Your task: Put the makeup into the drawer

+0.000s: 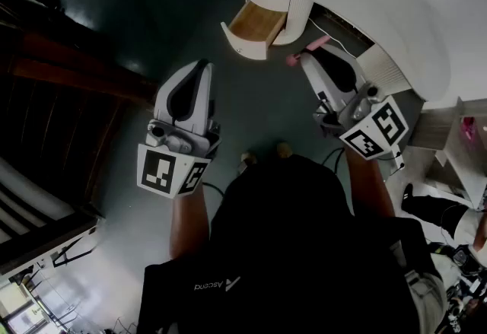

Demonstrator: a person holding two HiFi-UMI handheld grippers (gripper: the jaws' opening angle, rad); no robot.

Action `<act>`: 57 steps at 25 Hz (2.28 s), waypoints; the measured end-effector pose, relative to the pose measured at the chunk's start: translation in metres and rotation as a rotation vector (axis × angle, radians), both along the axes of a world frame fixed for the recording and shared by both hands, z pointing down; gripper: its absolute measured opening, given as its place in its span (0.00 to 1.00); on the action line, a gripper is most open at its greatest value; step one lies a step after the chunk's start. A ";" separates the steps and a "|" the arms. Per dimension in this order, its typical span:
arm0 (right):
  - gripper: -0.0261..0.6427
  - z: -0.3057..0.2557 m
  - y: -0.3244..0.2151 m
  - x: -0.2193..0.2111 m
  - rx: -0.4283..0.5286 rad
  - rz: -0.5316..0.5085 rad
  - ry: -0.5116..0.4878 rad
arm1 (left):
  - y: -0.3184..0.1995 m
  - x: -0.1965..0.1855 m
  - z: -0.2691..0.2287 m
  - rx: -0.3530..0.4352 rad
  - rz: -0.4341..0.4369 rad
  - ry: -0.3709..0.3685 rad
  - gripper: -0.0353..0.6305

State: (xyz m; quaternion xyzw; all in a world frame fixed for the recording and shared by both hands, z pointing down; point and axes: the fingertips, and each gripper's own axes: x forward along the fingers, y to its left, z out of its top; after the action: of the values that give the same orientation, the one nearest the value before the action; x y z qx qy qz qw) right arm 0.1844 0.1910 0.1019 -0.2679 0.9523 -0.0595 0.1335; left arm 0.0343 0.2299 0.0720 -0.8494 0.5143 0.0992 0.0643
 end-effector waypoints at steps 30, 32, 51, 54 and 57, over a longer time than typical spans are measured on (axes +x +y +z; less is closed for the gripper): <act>0.11 0.019 -0.009 -0.116 0.018 0.066 0.156 | -0.010 -0.125 0.017 0.029 0.034 -0.006 0.07; 0.11 0.026 -0.018 -0.121 0.019 0.066 0.177 | -0.020 -0.130 0.020 0.026 0.031 -0.004 0.07; 0.11 0.101 -0.200 -0.169 0.036 0.063 0.365 | -0.223 -0.157 0.068 0.002 0.008 -0.055 0.07; 0.11 0.120 -0.234 -0.173 0.011 0.054 0.393 | -0.260 -0.154 0.083 -0.005 0.005 -0.067 0.07; 0.12 0.146 -0.264 -0.174 0.003 0.044 0.446 | -0.291 -0.152 0.098 -0.008 -0.003 -0.071 0.07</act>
State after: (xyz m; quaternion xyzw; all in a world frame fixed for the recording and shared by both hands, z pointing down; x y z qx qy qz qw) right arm 0.0101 -0.0727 0.2476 -0.2951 0.9522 0.0056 -0.0787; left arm -0.1175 -0.0608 0.1699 -0.8518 0.5135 0.0670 0.0791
